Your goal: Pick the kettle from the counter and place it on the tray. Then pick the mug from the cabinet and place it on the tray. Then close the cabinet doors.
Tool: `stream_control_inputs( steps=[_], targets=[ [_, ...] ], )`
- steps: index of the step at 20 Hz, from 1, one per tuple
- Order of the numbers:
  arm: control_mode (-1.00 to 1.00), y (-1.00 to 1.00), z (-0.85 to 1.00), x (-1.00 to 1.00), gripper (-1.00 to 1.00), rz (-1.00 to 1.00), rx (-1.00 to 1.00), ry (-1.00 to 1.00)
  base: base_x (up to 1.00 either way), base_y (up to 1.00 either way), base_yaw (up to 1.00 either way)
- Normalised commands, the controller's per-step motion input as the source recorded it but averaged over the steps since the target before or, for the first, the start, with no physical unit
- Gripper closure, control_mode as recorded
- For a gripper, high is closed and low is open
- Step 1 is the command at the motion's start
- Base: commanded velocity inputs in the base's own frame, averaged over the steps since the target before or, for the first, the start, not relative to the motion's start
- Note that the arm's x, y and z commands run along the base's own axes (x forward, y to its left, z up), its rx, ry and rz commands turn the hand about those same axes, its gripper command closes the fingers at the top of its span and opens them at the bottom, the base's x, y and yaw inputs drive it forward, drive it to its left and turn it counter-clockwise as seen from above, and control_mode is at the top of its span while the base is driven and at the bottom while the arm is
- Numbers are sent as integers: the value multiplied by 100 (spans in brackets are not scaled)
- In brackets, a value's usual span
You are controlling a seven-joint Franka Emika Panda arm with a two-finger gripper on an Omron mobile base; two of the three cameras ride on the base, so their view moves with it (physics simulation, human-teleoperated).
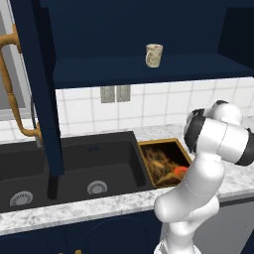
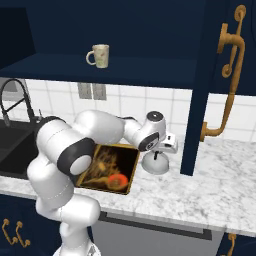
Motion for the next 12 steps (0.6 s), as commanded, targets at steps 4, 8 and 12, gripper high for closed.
stream_control_inputs(
  steps=[4,8,12],
  targets=[
    [-100,21,9,-46,100,2,1,-22,0,0,0],
    [-100,33,45,-44,100,5,0,-29,0,0,0],
    [-100,49,41,-22,100,7,0,-14,0,0,0]
  ],
)
